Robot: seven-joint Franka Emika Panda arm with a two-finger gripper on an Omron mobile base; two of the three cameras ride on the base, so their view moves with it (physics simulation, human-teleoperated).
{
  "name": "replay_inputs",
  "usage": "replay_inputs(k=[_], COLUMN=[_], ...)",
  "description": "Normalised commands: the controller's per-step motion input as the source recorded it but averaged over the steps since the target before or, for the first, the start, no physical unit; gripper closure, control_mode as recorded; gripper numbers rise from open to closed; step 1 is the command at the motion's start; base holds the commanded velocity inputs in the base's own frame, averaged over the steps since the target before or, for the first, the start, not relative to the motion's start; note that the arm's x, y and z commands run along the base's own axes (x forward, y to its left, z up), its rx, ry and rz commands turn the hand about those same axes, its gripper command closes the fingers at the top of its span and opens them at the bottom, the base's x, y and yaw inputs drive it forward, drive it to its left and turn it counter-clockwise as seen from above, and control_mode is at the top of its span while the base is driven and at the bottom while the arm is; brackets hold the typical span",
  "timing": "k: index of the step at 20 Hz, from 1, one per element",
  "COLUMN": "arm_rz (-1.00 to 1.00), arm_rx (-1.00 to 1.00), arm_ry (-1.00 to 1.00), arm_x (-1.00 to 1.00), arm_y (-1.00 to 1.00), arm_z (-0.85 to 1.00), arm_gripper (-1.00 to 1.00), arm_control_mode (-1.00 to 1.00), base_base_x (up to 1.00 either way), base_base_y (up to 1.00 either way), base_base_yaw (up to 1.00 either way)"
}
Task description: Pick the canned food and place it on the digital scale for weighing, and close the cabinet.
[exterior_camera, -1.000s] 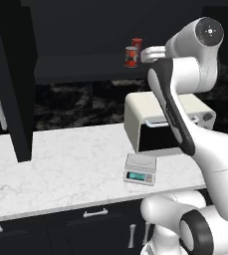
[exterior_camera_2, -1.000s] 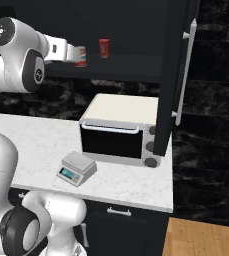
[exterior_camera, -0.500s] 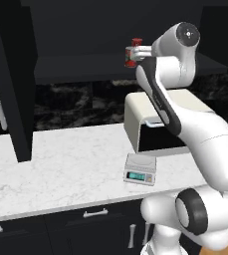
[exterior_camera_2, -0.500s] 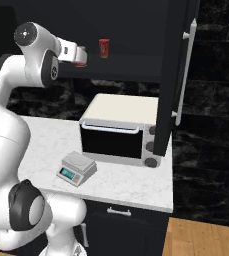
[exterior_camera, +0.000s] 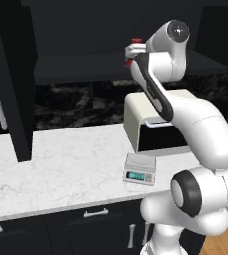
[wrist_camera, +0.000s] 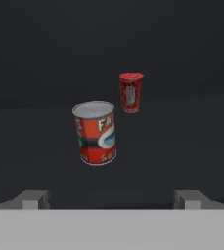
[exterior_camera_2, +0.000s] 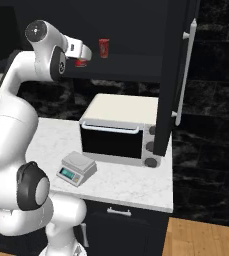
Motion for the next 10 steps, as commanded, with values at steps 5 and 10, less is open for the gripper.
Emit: replay_inputs(k=[5, 10], arm_rz=[0.00, 0.00], arm_rx=[-0.02, -0.02], arm_ry=[0.04, 0.02], arm_x=[0.41, 0.43], arm_y=[0.12, 0.10], arm_z=[0.00, 0.00], arm_gripper=[-1.00, -1.00], arm_control_mode=[-1.00, -1.00], base_base_x=[0.00, 0.00], base_base_y=[0.00, 0.00], base_base_yaw=[0.00, 0.00])
